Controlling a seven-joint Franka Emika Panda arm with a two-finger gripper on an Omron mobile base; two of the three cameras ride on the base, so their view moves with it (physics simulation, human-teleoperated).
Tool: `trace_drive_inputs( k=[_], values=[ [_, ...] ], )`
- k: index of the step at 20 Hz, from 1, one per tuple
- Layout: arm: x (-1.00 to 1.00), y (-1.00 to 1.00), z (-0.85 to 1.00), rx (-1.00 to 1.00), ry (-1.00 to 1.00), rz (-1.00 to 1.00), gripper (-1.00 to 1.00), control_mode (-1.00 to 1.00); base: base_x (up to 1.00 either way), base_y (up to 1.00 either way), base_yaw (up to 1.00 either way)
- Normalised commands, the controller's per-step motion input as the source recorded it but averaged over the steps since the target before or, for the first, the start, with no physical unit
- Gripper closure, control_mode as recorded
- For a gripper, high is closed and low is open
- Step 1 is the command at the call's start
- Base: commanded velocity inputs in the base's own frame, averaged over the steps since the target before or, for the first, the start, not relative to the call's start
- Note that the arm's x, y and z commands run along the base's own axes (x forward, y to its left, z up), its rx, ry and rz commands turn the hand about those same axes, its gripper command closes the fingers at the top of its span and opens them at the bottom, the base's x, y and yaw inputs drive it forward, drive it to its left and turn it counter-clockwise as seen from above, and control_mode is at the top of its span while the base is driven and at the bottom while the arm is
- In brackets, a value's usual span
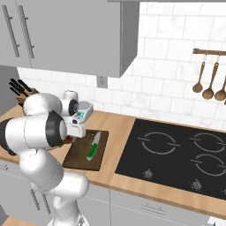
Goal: Pick up the knife from the drawer and place it on the cutting board. Then place the meat from the plate to the cutting board.
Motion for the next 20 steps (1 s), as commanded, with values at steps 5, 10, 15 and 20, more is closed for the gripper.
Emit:
trace_drive_inputs(
  k=[5, 10, 15, 20],
  values=[
    [0.00, -0.52, 0.00, 0.00, 0.01, 0.06, 1.00, -1.00, 0.00, 0.00, 0.00],
    [0.07, -0.38, 0.00, 0.00, 0.01, 0.02, 1.00, -1.00, 0.00, 0.00, 0.00],
    [0.13, -0.20, -0.03, 0.00, 0.00, 0.00, 1.00, -1.00, 0.00, 0.00, 0.00],
    [0.07, 0.00, -0.38, -0.06, 0.00, 0.03, 1.00, -1.00, 0.00, 0.00, 0.00]
  ],
)
